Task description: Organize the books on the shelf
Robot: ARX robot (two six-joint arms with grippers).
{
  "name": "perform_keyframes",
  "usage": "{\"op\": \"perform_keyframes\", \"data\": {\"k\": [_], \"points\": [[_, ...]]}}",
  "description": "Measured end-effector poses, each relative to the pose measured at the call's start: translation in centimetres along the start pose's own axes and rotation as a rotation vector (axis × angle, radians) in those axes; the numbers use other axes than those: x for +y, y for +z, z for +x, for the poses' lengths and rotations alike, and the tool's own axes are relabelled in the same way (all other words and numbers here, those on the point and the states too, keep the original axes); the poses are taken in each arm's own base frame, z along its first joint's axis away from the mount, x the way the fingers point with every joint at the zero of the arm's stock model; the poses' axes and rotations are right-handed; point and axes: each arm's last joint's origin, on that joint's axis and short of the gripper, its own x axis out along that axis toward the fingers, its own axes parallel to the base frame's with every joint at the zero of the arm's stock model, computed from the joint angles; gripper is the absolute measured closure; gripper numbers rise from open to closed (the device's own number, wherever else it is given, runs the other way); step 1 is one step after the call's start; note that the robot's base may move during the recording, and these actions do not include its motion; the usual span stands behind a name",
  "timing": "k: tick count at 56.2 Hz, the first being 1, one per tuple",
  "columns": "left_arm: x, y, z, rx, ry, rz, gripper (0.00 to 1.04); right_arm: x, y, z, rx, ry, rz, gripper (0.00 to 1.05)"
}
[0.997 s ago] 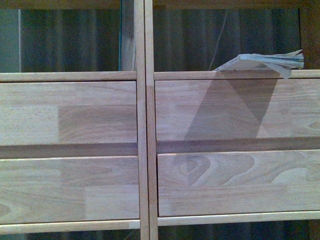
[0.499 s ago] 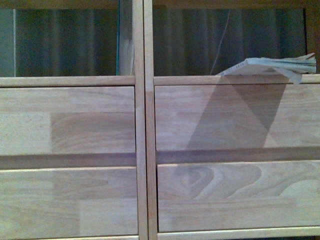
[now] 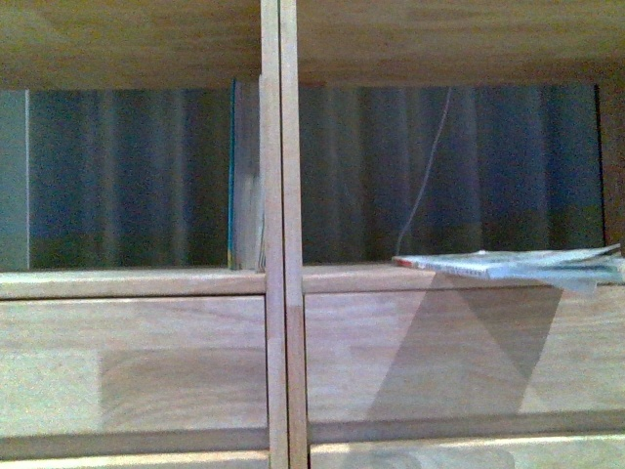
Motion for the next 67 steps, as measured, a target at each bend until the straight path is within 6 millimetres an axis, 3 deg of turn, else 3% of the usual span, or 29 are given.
{"op": "perform_keyframes", "data": {"k": [34, 38, 41, 46, 51, 56, 67], "points": [[0.0, 0.0, 0.0, 0.0, 0.0, 0.0, 0.07, 0.0, 0.0, 0.0, 0.0, -0.001, 0.0, 0.07], [0.0, 0.0, 0.0, 0.0, 0.0, 0.0, 0.07, 0.1, 0.6, 0.1, -0.058, -0.163, -0.004, 0.07], [0.0, 0.0, 0.0, 0.0, 0.0, 0.0, 0.07, -0.1, 0.2, 0.5, 0.015, -0.27, 0.034, 0.07], [0.0, 0.0, 0.0, 0.0, 0.0, 0.0, 0.07, 0.0, 0.0, 2.0, 0.2, -0.18, 0.187, 0.07], [0.0, 0.0, 0.0, 0.0, 0.0, 0.0, 0.07, -0.2, 1.5, 3.9, 0.295, -0.094, 0.414, 0.07], [0.0, 0.0, 0.0, 0.0, 0.0, 0.0, 0.07, 0.0, 3.1, 6.0, 0.327, -0.026, 0.582, 0.07], [0.0, 0.0, 0.0, 0.0, 0.0, 0.0, 0.07, 0.5, 6.1, 11.2, 0.334, 0.012, 0.772, 0.07]]}}
